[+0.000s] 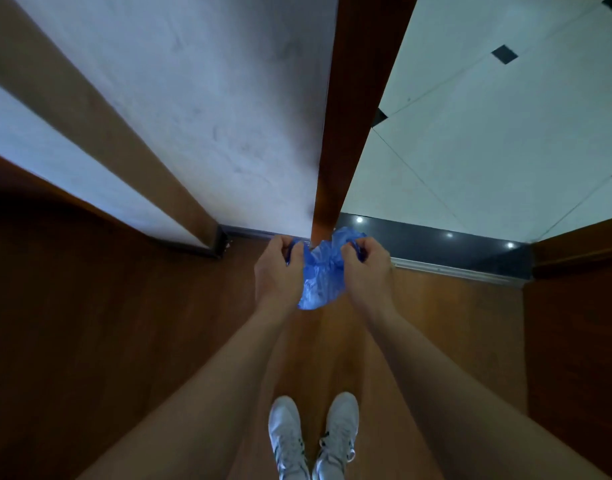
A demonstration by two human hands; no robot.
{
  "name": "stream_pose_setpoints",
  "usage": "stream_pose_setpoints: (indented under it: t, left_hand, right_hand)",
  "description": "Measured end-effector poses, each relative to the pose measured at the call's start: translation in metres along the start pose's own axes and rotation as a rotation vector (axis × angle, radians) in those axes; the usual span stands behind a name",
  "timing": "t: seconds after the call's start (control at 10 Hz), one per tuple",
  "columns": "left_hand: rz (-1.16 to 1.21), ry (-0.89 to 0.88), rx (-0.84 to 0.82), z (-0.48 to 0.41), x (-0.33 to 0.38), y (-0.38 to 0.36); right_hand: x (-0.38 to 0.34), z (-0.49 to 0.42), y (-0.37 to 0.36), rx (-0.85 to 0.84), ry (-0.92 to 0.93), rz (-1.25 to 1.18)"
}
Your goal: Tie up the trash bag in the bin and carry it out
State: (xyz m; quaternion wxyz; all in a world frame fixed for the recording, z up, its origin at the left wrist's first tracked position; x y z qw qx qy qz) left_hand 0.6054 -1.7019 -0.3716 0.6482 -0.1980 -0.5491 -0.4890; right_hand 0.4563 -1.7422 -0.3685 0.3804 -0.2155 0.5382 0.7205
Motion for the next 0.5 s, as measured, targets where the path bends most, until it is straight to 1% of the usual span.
stream_pose_setpoints:
  t: [0.1,0.2,0.3,0.4,0.5]
  left_hand:
    - [-0.042,-0.066,-0.015,-0.020,0.011,-0.008]
    - [-0.189,-0.103,-0.053,-0.032,0.010,-0.013]
    - [-0.628,-0.179,-0.190,-0.033,-0.004,-0.012]
    - [-0.894,-0.357,-0.214,-0.029,-0.013,-0.001]
    - [-0.994,-0.400,-0.207,-0.026,-0.010,0.012]
  right_hand:
    - [-0.016,-0.022,-0.002,-0.014,0.019,0.050]
    - [-0.019,-0.041,-0.006,-0.062,0.052,0.196]
    - [-0.018,-0.047,-0.005,-0.134,0.208,0.496]
    - [-0.025,-0.037,0.003,-0.052,0.555,0.751]
    - [-0.029,-0.028,0.006,-0.002,0.711,0.899]
Point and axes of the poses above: each hand's wrist, its own z-axis away from the middle knuckle, its own y-axis out of the back of the hand, x = y × z, the point moved 4 cm from there along -z, towards the middle knuckle, and after that the axes turned 12 degrees about z, right-handed, at the moved point
